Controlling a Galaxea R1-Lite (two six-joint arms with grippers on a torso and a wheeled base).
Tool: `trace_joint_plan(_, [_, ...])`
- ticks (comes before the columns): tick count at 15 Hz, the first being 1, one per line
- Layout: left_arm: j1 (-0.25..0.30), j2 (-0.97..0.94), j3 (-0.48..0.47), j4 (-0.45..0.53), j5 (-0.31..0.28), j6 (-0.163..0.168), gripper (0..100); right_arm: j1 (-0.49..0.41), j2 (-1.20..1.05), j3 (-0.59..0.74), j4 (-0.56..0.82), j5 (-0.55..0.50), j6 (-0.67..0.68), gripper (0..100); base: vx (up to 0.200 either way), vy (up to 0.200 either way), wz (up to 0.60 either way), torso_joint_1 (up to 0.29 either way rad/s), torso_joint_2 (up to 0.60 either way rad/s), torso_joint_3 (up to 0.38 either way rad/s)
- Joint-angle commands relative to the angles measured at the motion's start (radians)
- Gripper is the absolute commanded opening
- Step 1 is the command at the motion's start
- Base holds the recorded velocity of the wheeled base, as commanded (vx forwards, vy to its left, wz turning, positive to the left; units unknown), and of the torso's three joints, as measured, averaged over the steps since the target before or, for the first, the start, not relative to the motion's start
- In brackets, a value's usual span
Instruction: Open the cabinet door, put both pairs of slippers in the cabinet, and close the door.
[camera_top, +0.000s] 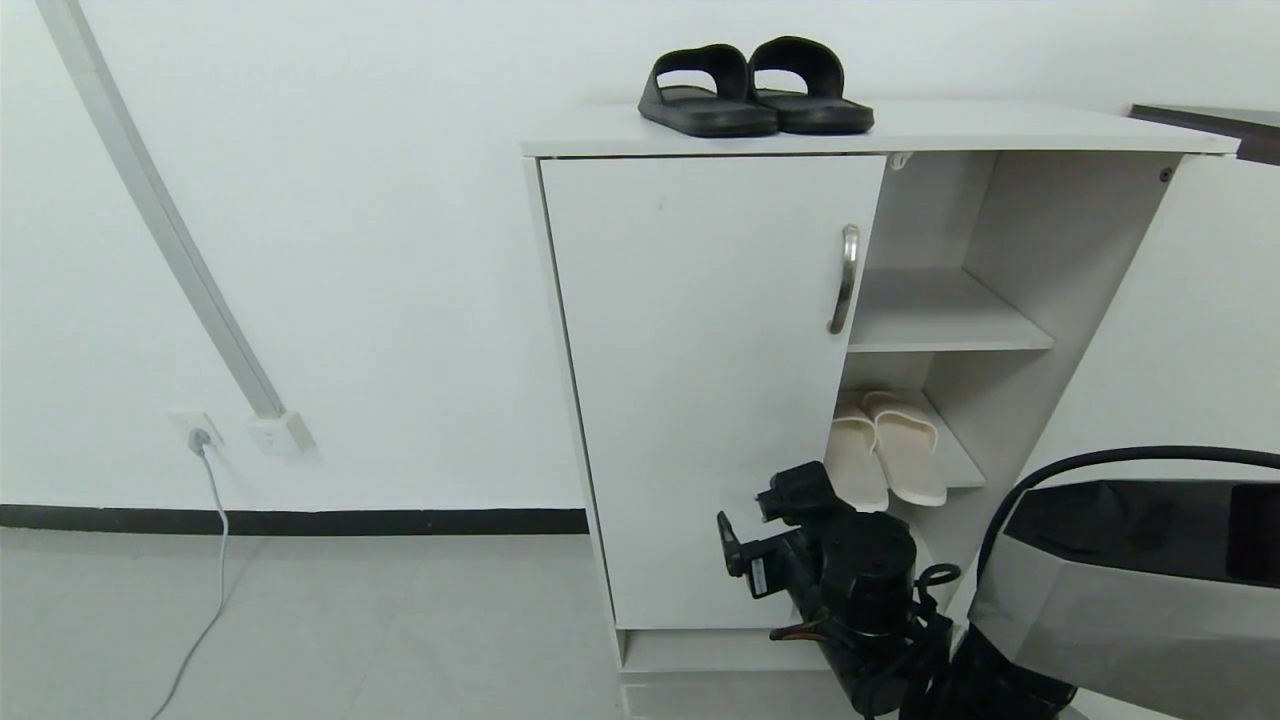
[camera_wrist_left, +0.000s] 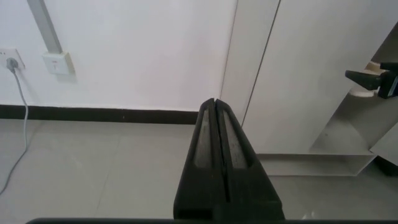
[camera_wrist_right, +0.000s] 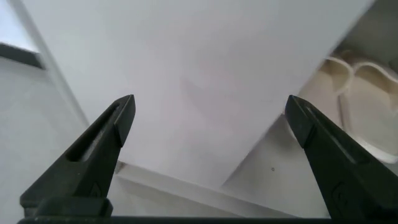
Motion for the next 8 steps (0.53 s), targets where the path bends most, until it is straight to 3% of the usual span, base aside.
trace_joint_plan(1, [0.0, 0.001, 0.0, 0.0, 0.001, 0.0, 0, -0.001, 0.005, 0.011, 0.002, 0.002, -0.004, 100, 0.0, 0.0, 0.0, 0.0, 0.0, 0.0])
trace_joint_plan(8, [0.0, 0.001, 0.0, 0.0, 0.001, 0.0, 0, -0.001, 0.013, 0.011, -0.007, 0.004, -0.027, 100, 0.0, 0.0, 0.0, 0.0, 0.0, 0.0])
